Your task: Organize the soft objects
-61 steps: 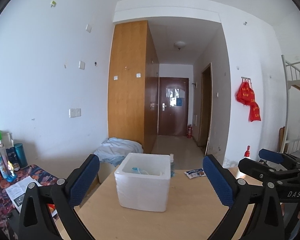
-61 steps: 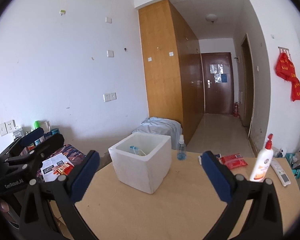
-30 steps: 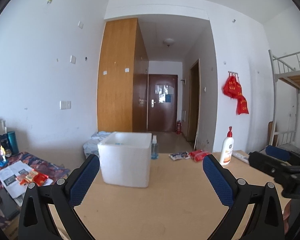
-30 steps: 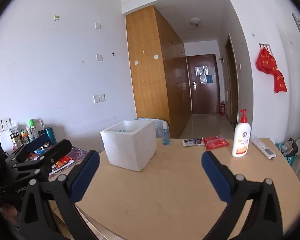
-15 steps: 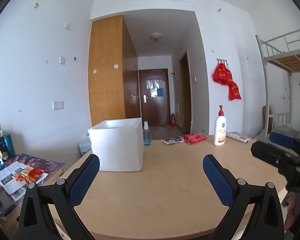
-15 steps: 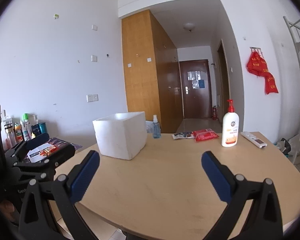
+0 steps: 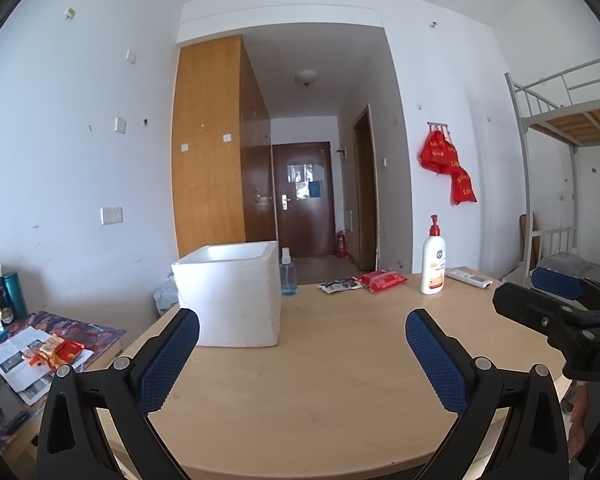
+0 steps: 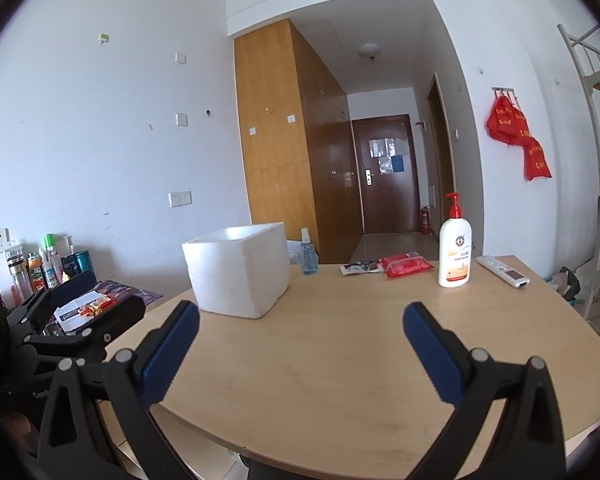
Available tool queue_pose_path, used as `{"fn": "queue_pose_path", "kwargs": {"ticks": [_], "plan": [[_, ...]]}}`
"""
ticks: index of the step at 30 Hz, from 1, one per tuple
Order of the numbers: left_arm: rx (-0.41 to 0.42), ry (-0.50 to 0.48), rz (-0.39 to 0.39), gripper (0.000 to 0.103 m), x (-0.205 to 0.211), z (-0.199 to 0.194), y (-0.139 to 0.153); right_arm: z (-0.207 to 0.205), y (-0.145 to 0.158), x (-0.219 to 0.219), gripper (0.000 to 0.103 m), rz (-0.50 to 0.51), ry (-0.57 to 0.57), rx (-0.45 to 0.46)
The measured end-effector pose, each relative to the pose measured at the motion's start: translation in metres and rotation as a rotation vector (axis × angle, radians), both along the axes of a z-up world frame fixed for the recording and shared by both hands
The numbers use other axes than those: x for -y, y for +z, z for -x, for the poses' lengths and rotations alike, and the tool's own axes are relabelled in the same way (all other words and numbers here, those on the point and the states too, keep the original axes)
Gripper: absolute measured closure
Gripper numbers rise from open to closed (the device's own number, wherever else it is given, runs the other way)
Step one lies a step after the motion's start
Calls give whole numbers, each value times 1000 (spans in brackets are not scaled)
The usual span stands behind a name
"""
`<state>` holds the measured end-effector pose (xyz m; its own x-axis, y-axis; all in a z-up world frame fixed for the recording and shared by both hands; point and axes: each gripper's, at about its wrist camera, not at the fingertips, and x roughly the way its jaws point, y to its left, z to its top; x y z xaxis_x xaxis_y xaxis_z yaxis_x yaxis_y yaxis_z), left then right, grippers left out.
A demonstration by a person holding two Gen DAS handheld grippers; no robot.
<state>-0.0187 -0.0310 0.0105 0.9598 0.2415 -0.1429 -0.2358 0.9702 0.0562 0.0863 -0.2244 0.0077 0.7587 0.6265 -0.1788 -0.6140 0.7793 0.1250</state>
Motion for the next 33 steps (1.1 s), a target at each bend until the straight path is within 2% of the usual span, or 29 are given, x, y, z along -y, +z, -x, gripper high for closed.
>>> {"fn": "queue_pose_path", "kwargs": {"ticks": [33], "plan": [[-13,15,39,0,-9,2,-3,2,-2,-5,0,18,31,-5]]}}
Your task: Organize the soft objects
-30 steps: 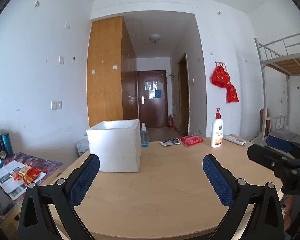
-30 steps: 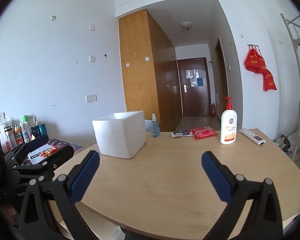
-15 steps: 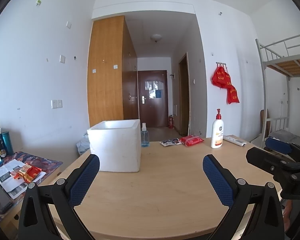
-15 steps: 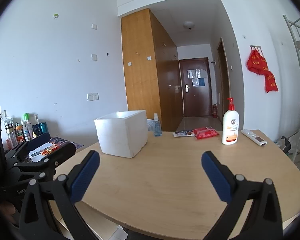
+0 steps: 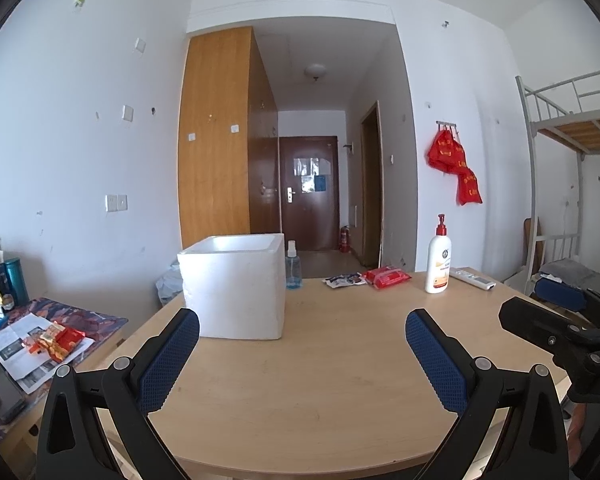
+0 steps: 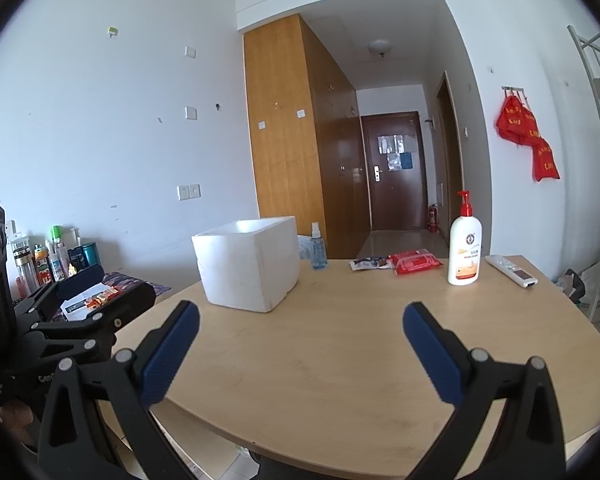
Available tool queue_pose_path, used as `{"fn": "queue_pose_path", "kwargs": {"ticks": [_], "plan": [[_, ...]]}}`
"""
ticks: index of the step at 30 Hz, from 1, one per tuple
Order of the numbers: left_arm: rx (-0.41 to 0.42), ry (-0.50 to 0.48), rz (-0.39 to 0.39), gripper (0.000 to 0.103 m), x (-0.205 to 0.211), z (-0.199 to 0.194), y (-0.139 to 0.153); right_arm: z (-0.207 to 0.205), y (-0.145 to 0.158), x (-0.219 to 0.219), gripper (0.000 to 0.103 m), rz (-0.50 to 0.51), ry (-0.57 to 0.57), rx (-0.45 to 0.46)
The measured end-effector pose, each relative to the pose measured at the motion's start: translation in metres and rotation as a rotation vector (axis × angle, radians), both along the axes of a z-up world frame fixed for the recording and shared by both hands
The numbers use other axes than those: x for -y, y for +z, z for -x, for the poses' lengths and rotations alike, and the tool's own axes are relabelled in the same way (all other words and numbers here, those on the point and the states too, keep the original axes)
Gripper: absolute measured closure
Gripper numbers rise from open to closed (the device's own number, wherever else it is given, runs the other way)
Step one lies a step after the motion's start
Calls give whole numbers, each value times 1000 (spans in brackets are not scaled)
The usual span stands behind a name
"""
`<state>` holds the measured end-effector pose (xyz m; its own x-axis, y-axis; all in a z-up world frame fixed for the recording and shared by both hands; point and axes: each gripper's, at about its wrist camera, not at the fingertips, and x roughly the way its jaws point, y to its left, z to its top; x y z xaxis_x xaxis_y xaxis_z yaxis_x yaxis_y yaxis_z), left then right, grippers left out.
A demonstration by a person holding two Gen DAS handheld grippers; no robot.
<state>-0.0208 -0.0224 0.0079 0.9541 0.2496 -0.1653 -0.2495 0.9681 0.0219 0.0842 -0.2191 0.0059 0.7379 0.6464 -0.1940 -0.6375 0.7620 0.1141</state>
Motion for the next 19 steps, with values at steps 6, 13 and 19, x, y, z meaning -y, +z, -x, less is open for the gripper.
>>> {"fn": "queue_pose_path", "kwargs": {"ticks": [6,13,19], "plan": [[2,1,-5,0,0,1,-1,1,0,-1,0,0,1,-3],[2,0,-6,0,1,0,-1,1,-1,-1,0,2,4,-6],[8,5,-3,0,1,0,-1,0,-2,-1,0,4,5,-9]]}}
